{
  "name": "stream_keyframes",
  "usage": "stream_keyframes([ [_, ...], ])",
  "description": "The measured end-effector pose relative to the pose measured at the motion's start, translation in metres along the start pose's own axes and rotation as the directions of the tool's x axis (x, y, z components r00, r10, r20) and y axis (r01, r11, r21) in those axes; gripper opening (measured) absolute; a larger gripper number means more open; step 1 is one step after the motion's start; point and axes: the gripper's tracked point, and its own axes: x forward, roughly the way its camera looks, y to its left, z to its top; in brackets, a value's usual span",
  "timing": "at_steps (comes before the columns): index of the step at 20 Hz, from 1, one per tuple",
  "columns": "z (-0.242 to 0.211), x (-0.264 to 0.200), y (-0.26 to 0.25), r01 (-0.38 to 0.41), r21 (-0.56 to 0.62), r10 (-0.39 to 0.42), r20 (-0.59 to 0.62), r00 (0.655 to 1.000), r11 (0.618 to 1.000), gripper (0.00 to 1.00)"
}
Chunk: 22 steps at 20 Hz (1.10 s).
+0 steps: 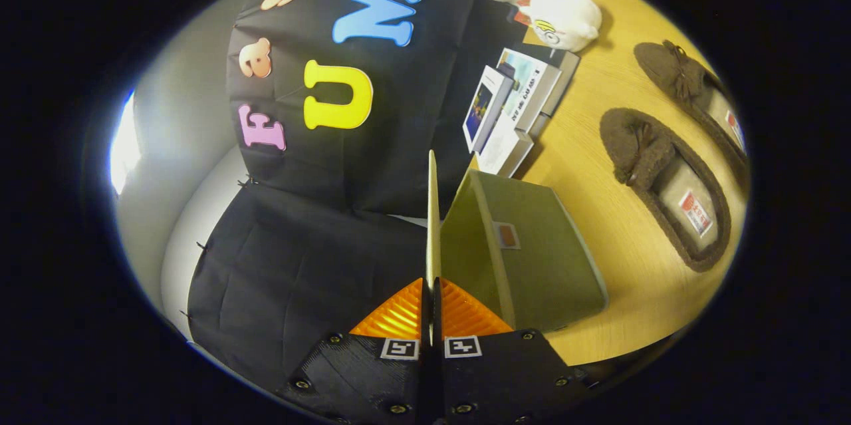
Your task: Open the storage box then place both shoes into the box .Put the left shoe in first, then the right shoe, with the right side of both shoes facing outward in a uniform manner.
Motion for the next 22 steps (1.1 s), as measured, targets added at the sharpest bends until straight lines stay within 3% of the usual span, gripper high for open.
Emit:
stream_keyframes([
  [8,-0.014,0.029,0.085,-0.062,-0.181,0.054,-0.050,0.997,0.981,0.00],
  [13,-0.044,0.060,0.119,-0.057,-0.331,0.032,-0.080,0.996,0.942,0.00],
  [22,-0.094,0.112,0.144,-0.032,-0.493,-0.021,-0.101,0.995,0.869,0.01],
])
